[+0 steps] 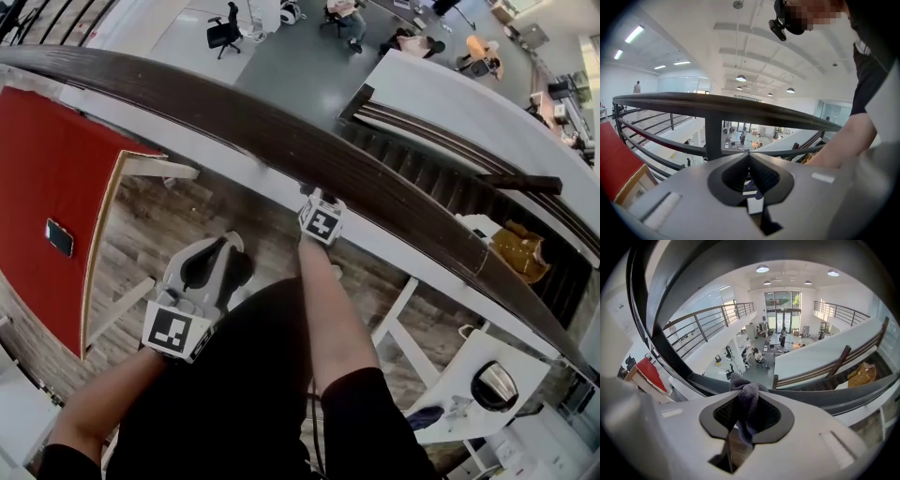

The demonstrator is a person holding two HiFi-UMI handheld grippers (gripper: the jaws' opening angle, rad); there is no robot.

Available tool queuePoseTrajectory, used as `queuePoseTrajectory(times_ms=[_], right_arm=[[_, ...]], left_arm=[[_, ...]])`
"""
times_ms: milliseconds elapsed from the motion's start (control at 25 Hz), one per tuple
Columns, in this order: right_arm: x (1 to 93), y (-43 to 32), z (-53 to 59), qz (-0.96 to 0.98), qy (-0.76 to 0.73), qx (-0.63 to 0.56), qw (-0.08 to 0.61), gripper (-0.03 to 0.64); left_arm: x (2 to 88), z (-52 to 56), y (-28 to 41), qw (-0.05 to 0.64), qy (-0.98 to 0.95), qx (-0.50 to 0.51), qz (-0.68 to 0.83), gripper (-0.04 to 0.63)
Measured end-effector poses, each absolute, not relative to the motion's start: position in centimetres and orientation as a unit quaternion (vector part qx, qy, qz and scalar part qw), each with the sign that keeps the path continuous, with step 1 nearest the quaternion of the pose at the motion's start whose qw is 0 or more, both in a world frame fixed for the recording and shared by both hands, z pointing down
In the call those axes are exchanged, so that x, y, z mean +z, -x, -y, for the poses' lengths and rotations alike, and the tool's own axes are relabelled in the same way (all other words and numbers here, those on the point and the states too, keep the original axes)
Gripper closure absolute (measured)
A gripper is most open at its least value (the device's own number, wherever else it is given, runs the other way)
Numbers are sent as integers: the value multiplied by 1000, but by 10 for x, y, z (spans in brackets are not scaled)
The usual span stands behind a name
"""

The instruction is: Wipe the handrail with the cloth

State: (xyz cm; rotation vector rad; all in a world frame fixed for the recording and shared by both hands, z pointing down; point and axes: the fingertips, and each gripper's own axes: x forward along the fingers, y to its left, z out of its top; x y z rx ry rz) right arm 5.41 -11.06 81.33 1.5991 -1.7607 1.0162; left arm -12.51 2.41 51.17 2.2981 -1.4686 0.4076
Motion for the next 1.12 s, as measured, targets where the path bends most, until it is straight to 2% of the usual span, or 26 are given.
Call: queuePoseTrajectory(times_ms=[560,1120], right_arm=[[814,-74,102,682,-554,366,306,549],[810,-124,92,672,-558,392,290,549]], left_arm=[[511,-34,79,190,-823,145,515,597],[521,-51,55,218,-803,179,525,597]])
